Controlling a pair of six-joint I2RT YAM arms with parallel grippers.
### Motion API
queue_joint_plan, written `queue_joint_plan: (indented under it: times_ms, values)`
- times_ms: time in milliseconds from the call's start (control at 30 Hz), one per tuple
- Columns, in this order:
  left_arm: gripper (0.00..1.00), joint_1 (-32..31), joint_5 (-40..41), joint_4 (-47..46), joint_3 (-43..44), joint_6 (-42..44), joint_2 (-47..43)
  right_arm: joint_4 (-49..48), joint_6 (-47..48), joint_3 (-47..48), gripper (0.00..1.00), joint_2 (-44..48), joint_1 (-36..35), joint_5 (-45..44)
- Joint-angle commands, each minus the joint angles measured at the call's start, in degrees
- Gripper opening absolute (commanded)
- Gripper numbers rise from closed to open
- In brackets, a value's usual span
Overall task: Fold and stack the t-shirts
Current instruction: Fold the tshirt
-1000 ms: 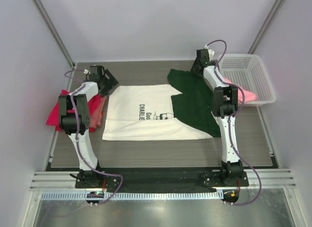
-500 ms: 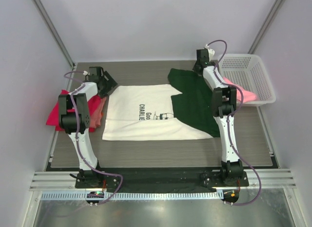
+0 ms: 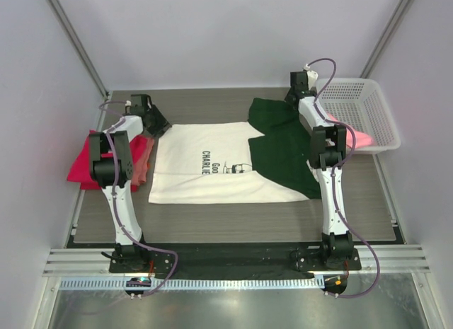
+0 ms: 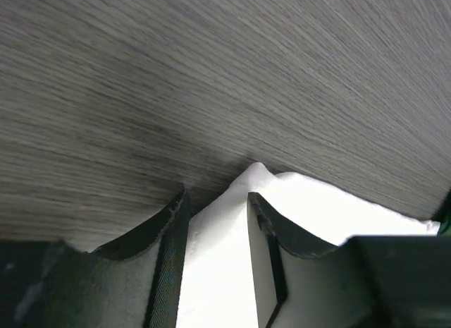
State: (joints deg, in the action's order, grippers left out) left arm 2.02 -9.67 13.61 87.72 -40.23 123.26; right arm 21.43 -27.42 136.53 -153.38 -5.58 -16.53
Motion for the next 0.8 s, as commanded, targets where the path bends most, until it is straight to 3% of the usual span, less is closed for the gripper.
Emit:
queue_joint_plan:
  times_ms: [0, 67, 133, 300, 433, 767]
  values:
    - [0.38, 0.35, -5.70, 0.82, 1.75, 0.06, 1.98, -1.13, -1.23, -1.09, 0.01, 3.70, 0.49, 0.53]
    - [0.33, 0.26, -6.50, -0.85, 0.79, 0.06, 0.33, -1.13, -1.58, -1.35, 0.01, 3.97, 0.75, 0.71]
    - [0.20, -0.17, -5.71, -3.31, -1.32, 1.11, -1.52, -1.13, -1.76, -2.05, 0.01, 4.23, 1.01, 1.06]
    - [0.03, -1.41, -2.90, -2.80, -2.38, 5.06, -4.70, -1.30, -2.37, -3.28, 0.01, 4.85, 1.36, 1.68]
    - [0.03, -5.26, 2.18, -1.65, -2.38, 7.43, -6.27, -1.30, -2.20, -3.81, 0.01, 5.11, 1.54, 2.12]
    - [0.05, -13.00, 25.91, 0.28, 0.52, 17.19, -7.16, -1.83, -3.08, -4.96, 0.01, 5.72, 1.81, 3.17]
